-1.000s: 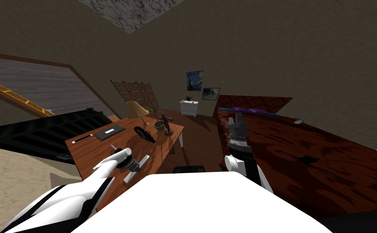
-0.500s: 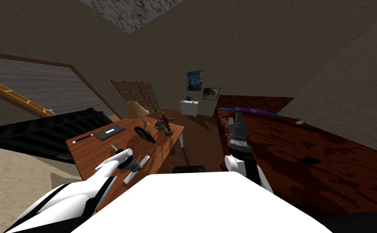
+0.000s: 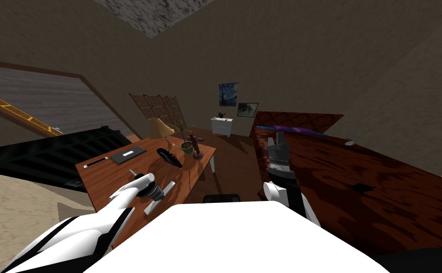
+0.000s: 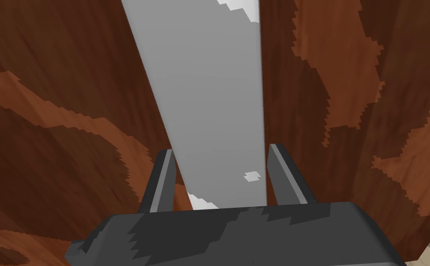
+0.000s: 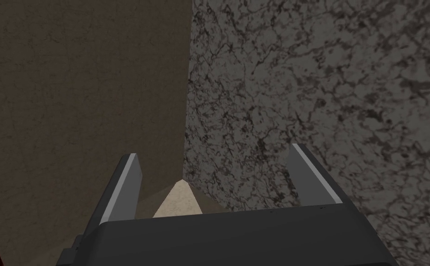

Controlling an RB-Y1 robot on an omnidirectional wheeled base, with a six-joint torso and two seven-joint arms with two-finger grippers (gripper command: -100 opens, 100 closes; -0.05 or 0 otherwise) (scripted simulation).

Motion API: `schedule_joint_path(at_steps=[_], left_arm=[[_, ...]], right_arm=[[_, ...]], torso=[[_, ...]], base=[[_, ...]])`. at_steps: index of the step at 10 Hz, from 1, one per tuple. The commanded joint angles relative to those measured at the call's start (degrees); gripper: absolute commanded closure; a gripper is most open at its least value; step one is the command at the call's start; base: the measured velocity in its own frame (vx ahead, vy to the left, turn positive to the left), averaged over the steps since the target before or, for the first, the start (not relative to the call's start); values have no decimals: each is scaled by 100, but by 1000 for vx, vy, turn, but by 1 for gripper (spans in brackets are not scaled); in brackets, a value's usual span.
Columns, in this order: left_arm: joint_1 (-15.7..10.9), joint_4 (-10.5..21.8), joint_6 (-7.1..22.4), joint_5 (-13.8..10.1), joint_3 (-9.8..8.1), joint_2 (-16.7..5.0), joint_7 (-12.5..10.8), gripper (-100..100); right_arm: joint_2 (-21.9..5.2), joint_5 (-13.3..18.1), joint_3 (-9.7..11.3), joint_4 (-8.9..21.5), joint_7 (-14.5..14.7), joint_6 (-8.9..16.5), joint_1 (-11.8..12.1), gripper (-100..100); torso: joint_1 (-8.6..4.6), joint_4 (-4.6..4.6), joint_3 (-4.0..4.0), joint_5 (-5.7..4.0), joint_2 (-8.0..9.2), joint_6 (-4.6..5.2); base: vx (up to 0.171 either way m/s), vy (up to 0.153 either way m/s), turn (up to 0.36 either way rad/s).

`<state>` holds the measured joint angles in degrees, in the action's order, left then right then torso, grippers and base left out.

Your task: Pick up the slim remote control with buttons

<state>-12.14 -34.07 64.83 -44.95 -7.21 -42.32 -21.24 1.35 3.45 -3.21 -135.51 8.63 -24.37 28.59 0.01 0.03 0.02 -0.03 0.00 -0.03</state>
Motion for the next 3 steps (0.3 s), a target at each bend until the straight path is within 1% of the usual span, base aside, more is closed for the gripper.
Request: schedule_joint_path(at_steps=[1, 2, 3], left_arm=[[-136, 209, 9, -49, 10, -74, 99, 100], [-81, 85, 46, -31, 6, -60, 23, 100], [-91, 107, 45, -35, 6, -63, 41, 0]], right_arm=[[0, 0, 0, 0, 0, 0, 0, 0], [0, 0, 0, 0, 0, 0, 0, 0], [0, 0, 0, 0, 0, 0, 0, 0]], torso=[[0, 0, 0, 0, 0, 0], [-5, -2, 1, 2, 3, -2], [1, -2, -1, 3, 0, -4]], base=[[-30, -37, -18], [-11, -14, -2], [0, 0, 0]])
